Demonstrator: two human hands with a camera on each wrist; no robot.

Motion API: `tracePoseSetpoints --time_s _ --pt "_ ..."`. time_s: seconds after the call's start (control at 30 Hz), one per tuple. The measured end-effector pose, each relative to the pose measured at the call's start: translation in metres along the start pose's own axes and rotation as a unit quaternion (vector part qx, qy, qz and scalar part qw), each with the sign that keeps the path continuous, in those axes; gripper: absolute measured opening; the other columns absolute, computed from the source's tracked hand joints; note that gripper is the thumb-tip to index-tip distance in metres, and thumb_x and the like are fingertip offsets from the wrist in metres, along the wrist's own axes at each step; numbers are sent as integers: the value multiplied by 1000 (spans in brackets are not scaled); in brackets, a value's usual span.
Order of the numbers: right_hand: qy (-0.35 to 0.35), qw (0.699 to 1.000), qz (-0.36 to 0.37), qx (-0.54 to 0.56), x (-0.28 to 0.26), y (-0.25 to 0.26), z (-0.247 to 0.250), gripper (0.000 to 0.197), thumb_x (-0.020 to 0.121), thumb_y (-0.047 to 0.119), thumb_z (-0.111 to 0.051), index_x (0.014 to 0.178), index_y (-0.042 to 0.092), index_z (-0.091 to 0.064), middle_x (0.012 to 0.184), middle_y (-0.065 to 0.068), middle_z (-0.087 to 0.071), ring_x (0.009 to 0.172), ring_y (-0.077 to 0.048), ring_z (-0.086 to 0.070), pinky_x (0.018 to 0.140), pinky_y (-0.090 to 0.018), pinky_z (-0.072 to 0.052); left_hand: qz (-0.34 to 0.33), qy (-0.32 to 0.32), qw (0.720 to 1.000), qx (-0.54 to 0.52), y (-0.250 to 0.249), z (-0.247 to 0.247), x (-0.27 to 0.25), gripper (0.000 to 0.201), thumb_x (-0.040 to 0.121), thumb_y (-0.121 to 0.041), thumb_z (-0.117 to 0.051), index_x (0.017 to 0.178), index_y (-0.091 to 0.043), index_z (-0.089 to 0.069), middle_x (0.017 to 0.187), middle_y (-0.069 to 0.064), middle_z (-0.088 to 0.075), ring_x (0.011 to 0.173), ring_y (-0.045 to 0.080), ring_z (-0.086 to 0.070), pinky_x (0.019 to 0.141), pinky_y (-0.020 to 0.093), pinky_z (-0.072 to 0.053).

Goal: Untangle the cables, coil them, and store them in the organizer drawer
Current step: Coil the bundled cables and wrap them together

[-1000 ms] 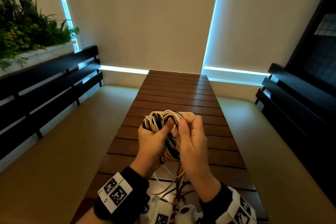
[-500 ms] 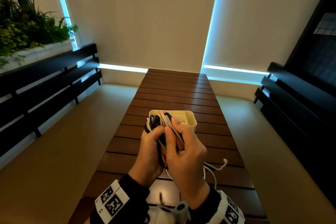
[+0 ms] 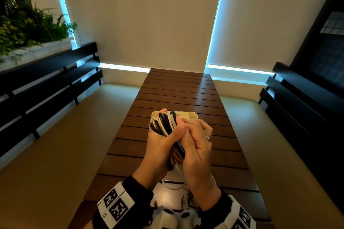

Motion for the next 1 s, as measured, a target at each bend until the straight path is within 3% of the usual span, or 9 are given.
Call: tracePoseSetpoints --time_s 0.1,0.2,0.27,0.33,0.5,0.67,0.73,0.83,1.0 --pt "50 985 -116 116 0 -24 -7 23 85 43 -52 93 32 -71 120 21 -52 122 -24 -43 99 -51 -42 19 -12 1000 12 5 7 0 94 44 -33 -92 123 -15 -44 84 -1 -72 81 14 -70 69 23 -55" --pt "110 957 -180 200 1 -26 -10 26 80 33 -53 89 20 -75 143 27 -29 128 5 -35 100 -26 -40 18 1 999 39 5 5 -2 74 60 -8 -80 124 -21 -44 85 -3 -74 83 11 -71 71 23 -56" --pt "149 923 -205 289 2 -14 -15 33 82 17 -48 101 -5 -63 134 34 -40 109 16 -51 83 -12 -47 9 19 998 60 1 1 -3 80 56 1 -73 127 -18 -40 79 -9 -74 79 7 -70 68 19 -55" --pt "176 903 -221 324 3 -10 -20 48 79 21 -54 114 -13 -52 115 38 -56 103 9 -58 79 -11 -48 -4 43 996 79 -2 -3 -3 84 55 9 -70 128 -17 -39 73 -10 -72 75 4 -69 66 16 -53" --pt "171 872 -276 366 4 -33 -23 48 73 41 -49 95 5 -73 133 29 -44 125 -5 -47 90 -17 -46 -24 35 992 123 -2 3 1 84 52 14 -79 124 -15 -46 75 -6 -71 75 9 -69 67 22 -54" --pt "131 856 -335 372 7 -61 1 44 65 31 -75 104 22 -57 142 2 -43 124 -18 -51 93 -33 -48 13 12 1000 24 4 12 8 63 61 9 -62 116 -20 -53 64 2 -60 63 19 -63 67 33 -57" --pt "194 882 -367 224 -8 -78 9 53 66 27 -73 113 29 -48 138 1 -48 118 -17 -56 95 -37 -48 15 24 999 20 0 10 12 54 64 9 -62 107 -25 -61 65 0 -59 66 18 -60 71 35 -55" --pt "359 835 -413 51 -53 -94 -3 76 56 36 -81 123 34 -44 121 3 -60 108 -16 -62 94 -38 -50 32 66 997 22 -2 0 13 53 78 14 -55 63 -34 -71 58 -7 -58 65 10 -57 65 23 -53" --pt "373 841 -391 41 -79 -93 -25 8 76 9 -70 75 14 -65 62 5 -64 57 -7 -61 64 -26 -48 2 67 997 46 -4 4 13 29 72 2 -59 64 -26 -66 67 -6 -59 71 9 -62 66 20 -54"
Point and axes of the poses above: each hand's wrist, its own x-axis towards the middle knuckle, its own z-axis out of the back of the hand, y = z × x, the point moved 9 cm from there along x, towards the middle knuckle
